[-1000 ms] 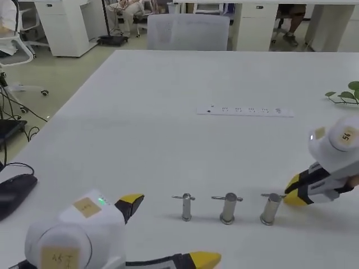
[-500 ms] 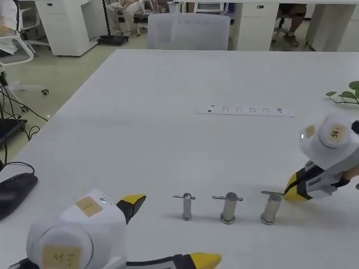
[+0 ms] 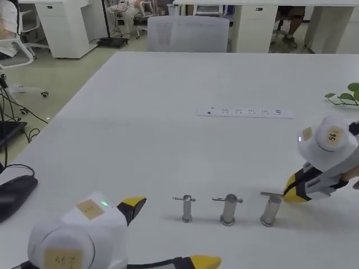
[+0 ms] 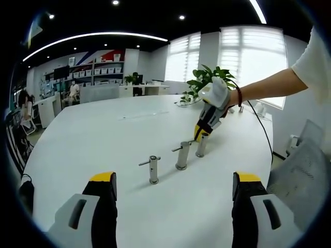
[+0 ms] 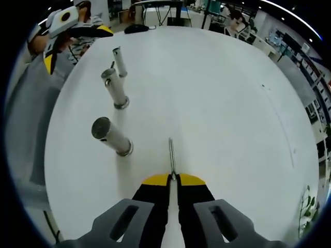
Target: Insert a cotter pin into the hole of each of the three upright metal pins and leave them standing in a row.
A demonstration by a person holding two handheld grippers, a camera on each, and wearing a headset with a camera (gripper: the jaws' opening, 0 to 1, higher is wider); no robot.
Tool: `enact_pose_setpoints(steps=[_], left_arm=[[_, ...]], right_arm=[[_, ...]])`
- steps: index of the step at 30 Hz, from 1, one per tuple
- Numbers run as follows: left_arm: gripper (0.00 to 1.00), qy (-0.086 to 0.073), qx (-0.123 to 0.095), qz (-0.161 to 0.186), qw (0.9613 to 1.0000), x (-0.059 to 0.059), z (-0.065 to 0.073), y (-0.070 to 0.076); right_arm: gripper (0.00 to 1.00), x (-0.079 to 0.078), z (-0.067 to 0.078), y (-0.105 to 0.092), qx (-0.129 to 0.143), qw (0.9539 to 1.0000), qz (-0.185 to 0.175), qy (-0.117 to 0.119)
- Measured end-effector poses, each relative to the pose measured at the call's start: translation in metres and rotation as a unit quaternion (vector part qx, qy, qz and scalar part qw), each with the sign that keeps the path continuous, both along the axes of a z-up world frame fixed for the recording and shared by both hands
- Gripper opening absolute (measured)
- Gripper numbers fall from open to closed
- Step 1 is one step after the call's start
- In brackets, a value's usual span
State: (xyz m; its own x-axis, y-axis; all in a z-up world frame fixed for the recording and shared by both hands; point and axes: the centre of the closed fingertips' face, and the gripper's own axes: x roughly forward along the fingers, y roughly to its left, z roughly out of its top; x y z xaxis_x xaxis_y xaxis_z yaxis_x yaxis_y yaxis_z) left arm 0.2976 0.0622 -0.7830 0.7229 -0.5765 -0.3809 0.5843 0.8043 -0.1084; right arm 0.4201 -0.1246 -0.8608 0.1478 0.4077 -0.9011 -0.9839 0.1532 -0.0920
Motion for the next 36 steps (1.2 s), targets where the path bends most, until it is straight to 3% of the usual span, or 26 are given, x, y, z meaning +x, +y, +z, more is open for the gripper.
enact_pose_setpoints(steps=[7,14,27,30,32,36], left_arm=[[0.92,0.001,0.003,-0.003,1.0000,-0.001,-0.001,-0.001],[0.87,0.011,0.002,-0.003,0.9999,-0.002,-0.003,-0.001],[0.78,0.001,-0.012,-0.004,0.9999,0.009,0.023,-0.007],[0.76,0.001,-0.019,-0.004,0.9998,0.010,0.027,-0.009],[0.73,0.003,-0.025,-0.004,0.9997,0.011,0.029,-0.010],[0.67,0.006,-0.034,-0.008,0.9994,0.011,0.031,-0.014]], right_arm=[[0.05,0.002,0.008,-0.001,0.002,0.9999,0.001,-0.017],[0.05,0.003,0.028,0.004,0.016,0.9988,0.008,-0.045],[0.05,-0.010,0.071,0.029,0.057,0.9930,0.038,-0.096],[0.05,-0.016,0.079,0.035,0.065,0.9912,0.048,-0.105],[0.05,-0.012,0.079,0.035,0.071,0.9899,0.053,-0.111],[0.05,-0.027,0.089,0.046,0.084,0.9869,0.066,-0.120]])
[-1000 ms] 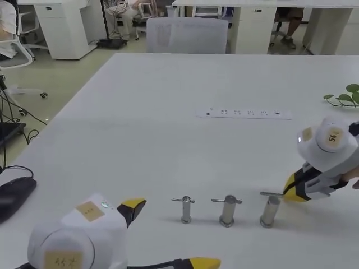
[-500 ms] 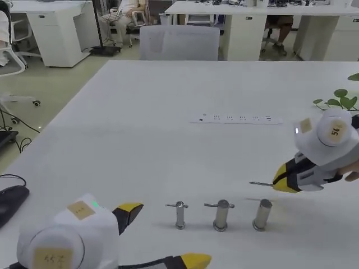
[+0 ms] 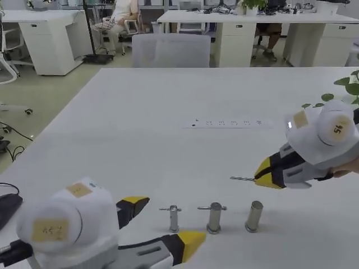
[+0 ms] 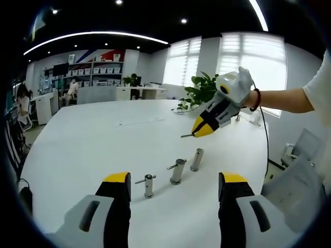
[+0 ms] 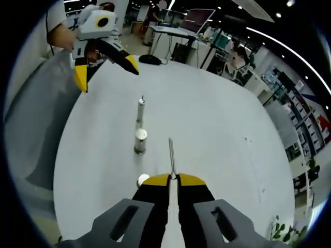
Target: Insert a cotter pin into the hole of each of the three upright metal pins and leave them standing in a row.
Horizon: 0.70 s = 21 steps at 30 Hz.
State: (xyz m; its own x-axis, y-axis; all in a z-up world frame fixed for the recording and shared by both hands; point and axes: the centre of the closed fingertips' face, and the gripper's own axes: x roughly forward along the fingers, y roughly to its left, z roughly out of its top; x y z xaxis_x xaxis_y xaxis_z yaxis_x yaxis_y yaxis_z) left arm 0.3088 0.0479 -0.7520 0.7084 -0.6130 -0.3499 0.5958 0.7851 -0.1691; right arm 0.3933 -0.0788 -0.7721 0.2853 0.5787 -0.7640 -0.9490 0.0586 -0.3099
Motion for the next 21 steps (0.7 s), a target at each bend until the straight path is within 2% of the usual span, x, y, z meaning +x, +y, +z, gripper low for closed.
enact_pose_setpoints(steps=[6,7,17,21], left_arm=[[0.60,0.012,-0.022,-0.004,0.9997,-0.001,0.003,-0.007],[0.59,0.013,-0.026,-0.005,0.9996,-0.001,0.003,-0.008],[0.47,0.045,-0.063,-0.014,0.9969,-0.001,0.004,-0.022],[0.38,0.058,-0.079,-0.020,0.9950,-0.003,0.004,-0.027]], right_arm=[[0.05,-0.021,0.008,0.014,0.015,0.9997,0.019,-0.010],[0.05,-0.018,0.009,0.013,0.017,0.9996,0.022,-0.010],[0.05,-0.050,0.019,0.035,0.044,0.9971,0.060,-0.018],[0.05,-0.061,0.021,0.042,0.050,0.9959,0.074,-0.019]])
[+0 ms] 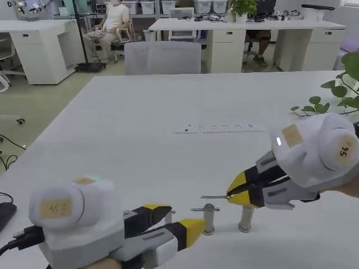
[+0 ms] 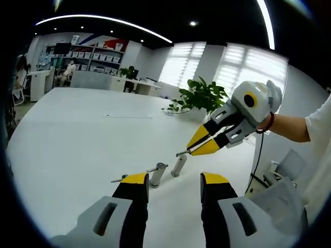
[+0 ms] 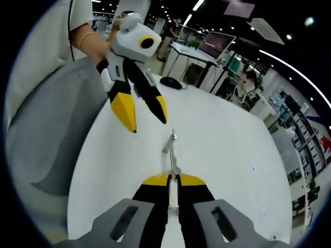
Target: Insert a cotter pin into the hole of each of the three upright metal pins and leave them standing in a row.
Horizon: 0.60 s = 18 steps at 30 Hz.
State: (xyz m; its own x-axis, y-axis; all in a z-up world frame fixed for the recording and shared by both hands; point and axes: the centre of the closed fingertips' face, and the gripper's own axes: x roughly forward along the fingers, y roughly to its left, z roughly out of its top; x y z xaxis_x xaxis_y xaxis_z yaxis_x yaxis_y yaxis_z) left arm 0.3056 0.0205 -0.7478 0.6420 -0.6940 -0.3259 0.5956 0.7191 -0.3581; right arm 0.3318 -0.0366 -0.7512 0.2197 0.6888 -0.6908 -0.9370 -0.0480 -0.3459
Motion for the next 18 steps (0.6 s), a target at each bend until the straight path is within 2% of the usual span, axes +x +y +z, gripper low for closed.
enact_pose_setpoints(steps=[6,13,18], left_arm=[[0.31,0.012,-0.017,-0.005,0.9998,-0.002,0.000,-0.006],[0.19,0.030,-0.055,0.000,0.9980,-0.003,0.003,-0.008],[0.13,0.036,-0.068,0.004,0.9970,-0.004,0.005,-0.009]], right_arm=[[0.06,-0.011,0.000,0.007,0.004,0.9999,0.014,0.001],[0.06,-0.021,-0.001,0.013,0.008,0.9996,0.028,0.007],[0.06,-0.026,-0.002,0.015,0.007,0.9994,0.033,0.009]])
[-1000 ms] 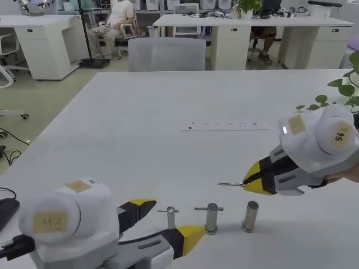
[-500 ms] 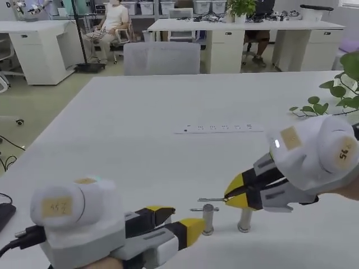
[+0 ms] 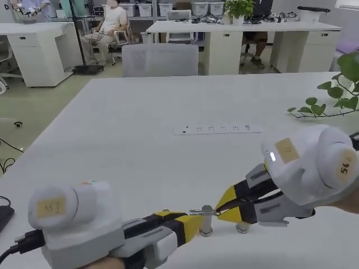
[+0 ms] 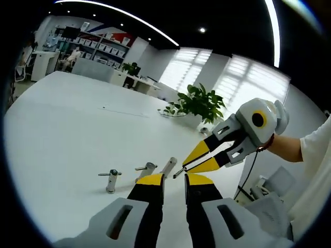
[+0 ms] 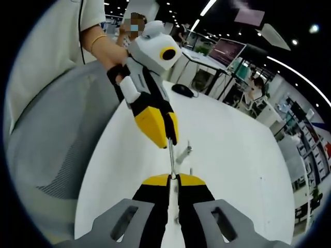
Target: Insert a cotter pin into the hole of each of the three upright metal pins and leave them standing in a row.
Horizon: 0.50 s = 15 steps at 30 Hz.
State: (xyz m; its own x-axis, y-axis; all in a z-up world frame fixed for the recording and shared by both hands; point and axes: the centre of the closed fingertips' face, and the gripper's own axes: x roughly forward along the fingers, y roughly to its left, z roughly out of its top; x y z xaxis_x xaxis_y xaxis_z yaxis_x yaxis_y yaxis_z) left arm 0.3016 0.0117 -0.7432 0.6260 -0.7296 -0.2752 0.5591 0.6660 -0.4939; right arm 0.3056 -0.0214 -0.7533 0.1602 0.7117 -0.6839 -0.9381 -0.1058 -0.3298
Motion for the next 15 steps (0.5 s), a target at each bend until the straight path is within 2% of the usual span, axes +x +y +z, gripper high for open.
enact_pose_setpoints(steps=[4,6,12,15], left_arm=[[0.10,0.007,-0.006,0.000,1.0000,-0.0013,-0.0004,-0.0009],[0.05,0.012,-0.006,0.005,0.9999,-0.0010,-0.0018,-0.0005],[0.04,0.016,-0.017,0.004,0.9997,-0.0027,-0.0011,-0.0029],[0.02,0.020,-0.032,-0.003,0.9993,-0.0051,0.0017,-0.0060]], right_arm=[[0.06,-0.0024,0.0000,0.0014,0.002,1.0000,0.002,0.002],[0.06,-0.0036,0.0004,0.0022,0.004,1.0000,0.002,0.003],[0.06,-0.0050,-0.0003,0.0020,0.004,1.0000,0.003,0.003],[0.06,-0.0052,-0.0023,0.0010,0.001,1.0000,0.002,0.002]])
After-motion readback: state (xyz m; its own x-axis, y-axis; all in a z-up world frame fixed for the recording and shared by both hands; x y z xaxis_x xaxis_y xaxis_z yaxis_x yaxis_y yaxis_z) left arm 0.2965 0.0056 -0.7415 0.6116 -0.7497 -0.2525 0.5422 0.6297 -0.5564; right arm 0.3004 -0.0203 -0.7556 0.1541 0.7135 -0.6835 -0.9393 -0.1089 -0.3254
